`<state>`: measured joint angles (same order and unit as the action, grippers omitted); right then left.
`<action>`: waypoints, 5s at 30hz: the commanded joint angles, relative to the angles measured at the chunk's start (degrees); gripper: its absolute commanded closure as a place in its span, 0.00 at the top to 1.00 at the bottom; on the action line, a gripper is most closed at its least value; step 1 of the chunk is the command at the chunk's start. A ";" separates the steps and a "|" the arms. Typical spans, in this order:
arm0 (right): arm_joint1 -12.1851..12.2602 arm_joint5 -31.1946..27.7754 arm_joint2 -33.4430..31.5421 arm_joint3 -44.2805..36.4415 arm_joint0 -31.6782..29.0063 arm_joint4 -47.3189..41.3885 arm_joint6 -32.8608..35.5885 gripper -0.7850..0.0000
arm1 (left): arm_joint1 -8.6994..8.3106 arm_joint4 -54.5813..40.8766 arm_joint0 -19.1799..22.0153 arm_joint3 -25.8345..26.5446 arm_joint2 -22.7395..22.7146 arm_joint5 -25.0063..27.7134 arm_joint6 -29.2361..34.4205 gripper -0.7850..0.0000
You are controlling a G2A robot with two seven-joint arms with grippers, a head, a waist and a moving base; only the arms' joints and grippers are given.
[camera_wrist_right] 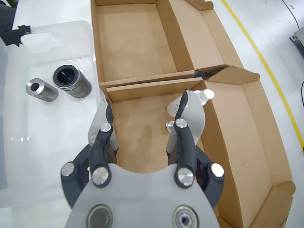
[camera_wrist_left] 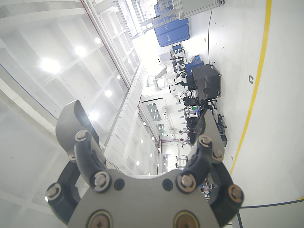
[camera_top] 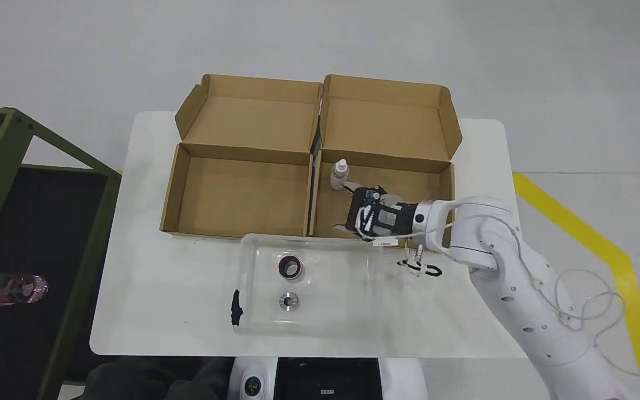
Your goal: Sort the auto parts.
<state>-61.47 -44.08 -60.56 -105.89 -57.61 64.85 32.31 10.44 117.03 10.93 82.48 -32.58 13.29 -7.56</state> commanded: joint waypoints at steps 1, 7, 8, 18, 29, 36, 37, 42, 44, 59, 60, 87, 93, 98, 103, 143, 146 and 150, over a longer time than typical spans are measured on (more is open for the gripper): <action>0.03 -0.29 0.49 -1.14 -0.61 0.21 -0.02 0.64 | 0.00 0.00 0.00 0.00 0.00 0.00 0.00 1.00; -0.26 -1.56 3.94 -3.69 -1.44 0.92 -0.65 0.65 | 0.00 0.00 0.00 0.00 0.00 0.00 0.00 1.00; -0.35 -1.86 4.76 -3.92 -1.40 1.05 -0.68 0.65 | 0.00 0.00 0.00 0.00 0.00 0.00 0.00 1.00; -1.96 -2.41 13.67 -4.70 0.80 3.04 -0.18 0.66 | 0.00 0.00 0.00 0.00 0.00 0.00 0.00 1.00; -4.49 -0.20 20.99 0.45 5.16 4.19 -0.26 0.65 | 0.00 0.00 0.00 0.00 0.00 0.00 0.00 1.00; -5.56 1.27 23.16 2.76 6.54 5.22 0.22 0.66 | 0.00 0.00 0.00 0.00 0.00 0.00 0.00 1.00; -5.69 1.50 23.37 3.07 6.66 5.33 0.21 0.65 | 0.00 0.00 0.00 0.00 0.00 0.00 0.00 1.00; -6.29 2.44 24.42 4.33 7.27 6.78 0.73 0.64 | 0.00 0.00 0.00 0.00 0.00 0.00 0.00 1.00; -6.49 2.98 24.71 4.79 7.39 7.43 0.96 0.65 | 0.00 0.00 0.00 0.00 0.00 0.00 0.00 1.00; -7.51 4.31 25.73 8.01 7.28 10.50 1.52 0.62 | 0.00 0.00 0.00 0.00 0.00 0.00 0.00 1.00; -7.59 4.35 25.81 8.27 7.28 10.59 1.49 0.61 | 0.00 0.00 0.00 0.00 0.00 0.00 0.00 1.00; -10.08 3.17 27.43 13.72 8.71 10.64 -0.40 0.29 | 0.00 0.00 0.00 0.00 0.00 0.00 0.00 1.00; -10.24 2.05 26.95 13.50 8.62 9.92 -0.93 0.00 | 0.00 0.00 0.00 0.00 0.00 0.00 0.00 1.00; -10.28 1.25 26.52 13.19 8.37 9.53 -1.18 0.00 | 0.00 0.00 0.00 0.00 0.00 0.00 0.00 1.00; -10.21 0.33 25.77 12.45 8.03 8.77 -1.53 0.00 | 0.00 0.00 0.00 0.00 0.00 0.00 0.00 1.00; -10.44 0.01 18.04 8.84 12.56 1.80 -5.01 0.00 | 0.00 0.00 0.00 0.00 0.00 0.00 0.00 1.00; -10.97 1.24 17.93 10.98 14.51 0.95 -5.46 0.00 | 0.00 0.00 0.00 0.00 0.00 0.00 0.00 1.00; -11.83 2.71 18.37 14.65 17.09 -0.24 -6.16 0.00 | 0.00 0.00 0.00 0.00 0.00 0.00 0.00 1.00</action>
<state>-73.12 -41.75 -42.28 -92.20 -41.15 64.80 26.26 10.44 117.03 10.93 82.48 -32.58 13.29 -7.56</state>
